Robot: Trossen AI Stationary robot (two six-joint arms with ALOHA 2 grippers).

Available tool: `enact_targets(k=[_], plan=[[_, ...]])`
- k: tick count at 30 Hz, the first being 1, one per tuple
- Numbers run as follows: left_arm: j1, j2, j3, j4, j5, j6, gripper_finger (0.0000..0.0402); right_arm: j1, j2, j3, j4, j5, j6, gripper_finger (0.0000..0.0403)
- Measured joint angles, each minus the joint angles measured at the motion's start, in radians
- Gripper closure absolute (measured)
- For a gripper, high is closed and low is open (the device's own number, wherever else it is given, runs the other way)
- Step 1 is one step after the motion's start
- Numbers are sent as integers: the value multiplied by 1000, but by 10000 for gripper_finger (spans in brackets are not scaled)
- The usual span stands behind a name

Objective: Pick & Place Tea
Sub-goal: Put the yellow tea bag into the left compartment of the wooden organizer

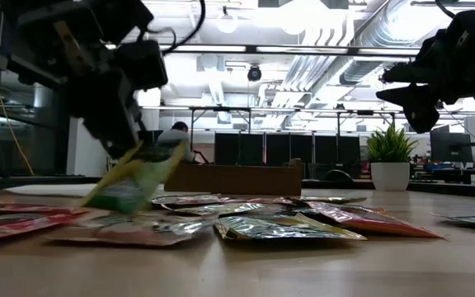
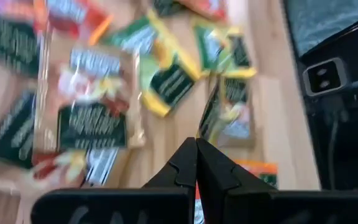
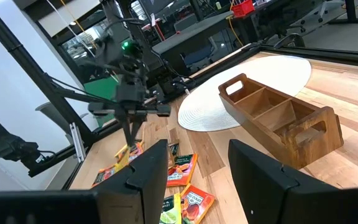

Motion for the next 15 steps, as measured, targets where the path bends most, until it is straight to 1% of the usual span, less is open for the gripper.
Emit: enact_targets(k=[10,15], plan=[[0,-51,1,-11,-56,22,401,0,0,0,0,0,0,238],[10,-99,0,-10,-90,21,401,0,0,0,0,0,0,238]])
